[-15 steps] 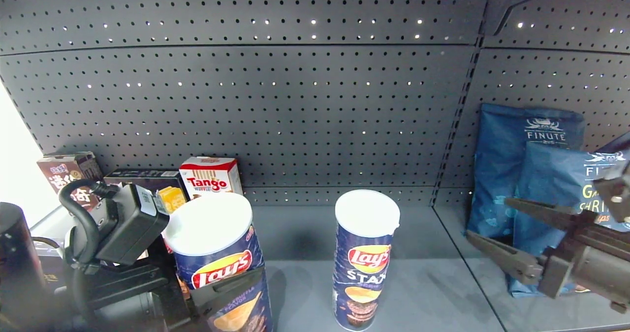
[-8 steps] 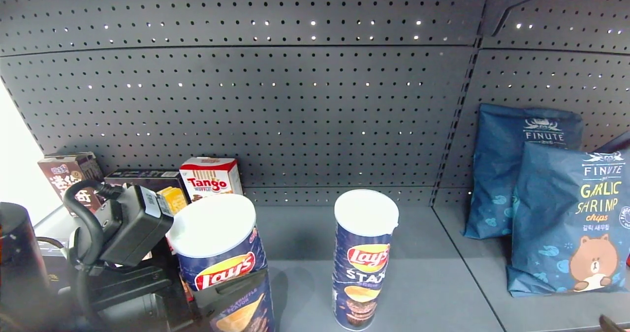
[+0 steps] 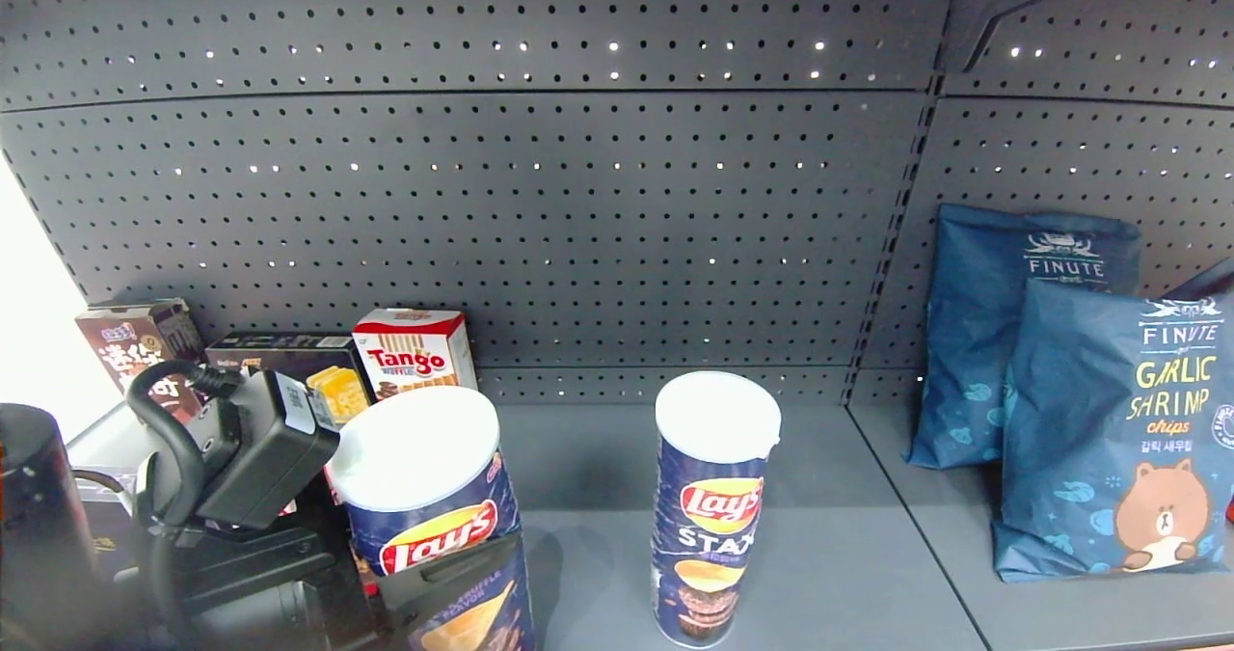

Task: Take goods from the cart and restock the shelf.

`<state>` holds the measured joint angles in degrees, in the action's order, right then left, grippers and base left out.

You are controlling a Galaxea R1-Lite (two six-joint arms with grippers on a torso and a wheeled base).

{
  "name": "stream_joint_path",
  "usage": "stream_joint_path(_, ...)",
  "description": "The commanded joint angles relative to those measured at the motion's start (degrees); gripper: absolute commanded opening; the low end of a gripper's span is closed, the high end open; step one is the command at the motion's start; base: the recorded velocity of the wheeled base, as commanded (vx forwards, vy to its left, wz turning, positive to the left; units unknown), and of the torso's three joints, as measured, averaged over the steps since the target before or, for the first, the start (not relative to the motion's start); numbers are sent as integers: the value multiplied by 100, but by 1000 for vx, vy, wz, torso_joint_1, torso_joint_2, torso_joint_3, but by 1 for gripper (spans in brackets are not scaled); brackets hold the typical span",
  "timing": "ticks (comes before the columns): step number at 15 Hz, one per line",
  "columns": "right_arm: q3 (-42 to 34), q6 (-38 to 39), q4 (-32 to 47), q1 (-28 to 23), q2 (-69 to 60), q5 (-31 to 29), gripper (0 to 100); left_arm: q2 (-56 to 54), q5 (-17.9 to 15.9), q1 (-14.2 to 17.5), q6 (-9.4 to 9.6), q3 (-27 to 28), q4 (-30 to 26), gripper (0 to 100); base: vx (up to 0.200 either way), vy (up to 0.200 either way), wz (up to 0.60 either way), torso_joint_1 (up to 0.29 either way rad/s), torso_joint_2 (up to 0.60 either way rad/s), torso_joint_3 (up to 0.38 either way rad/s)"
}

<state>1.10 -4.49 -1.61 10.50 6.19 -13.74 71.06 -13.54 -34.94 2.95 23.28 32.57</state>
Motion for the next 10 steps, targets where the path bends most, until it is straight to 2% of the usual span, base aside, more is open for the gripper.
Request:
stream_joint_path(1,-4,-26,3,-4,-66,776,100,-4,-8,5,4,1,12,0,0,0,0,0,0,0)
stream_joint_path(2,-31,9,-15,58,-48,1233,100,-4,-8,-4,4,-8,21,0,0,0,0,0,0,0)
stream_joint_path(4,-101,282,64,304,-66,1506,100,-13,-17,-4,4,-17,21,0,0,0,0,0,0,0)
stream_joint_path(10,-101,440,187,286,-66,1383,100,-57,-8,22,4,-17,12,0,0,0,0,0,0,0)
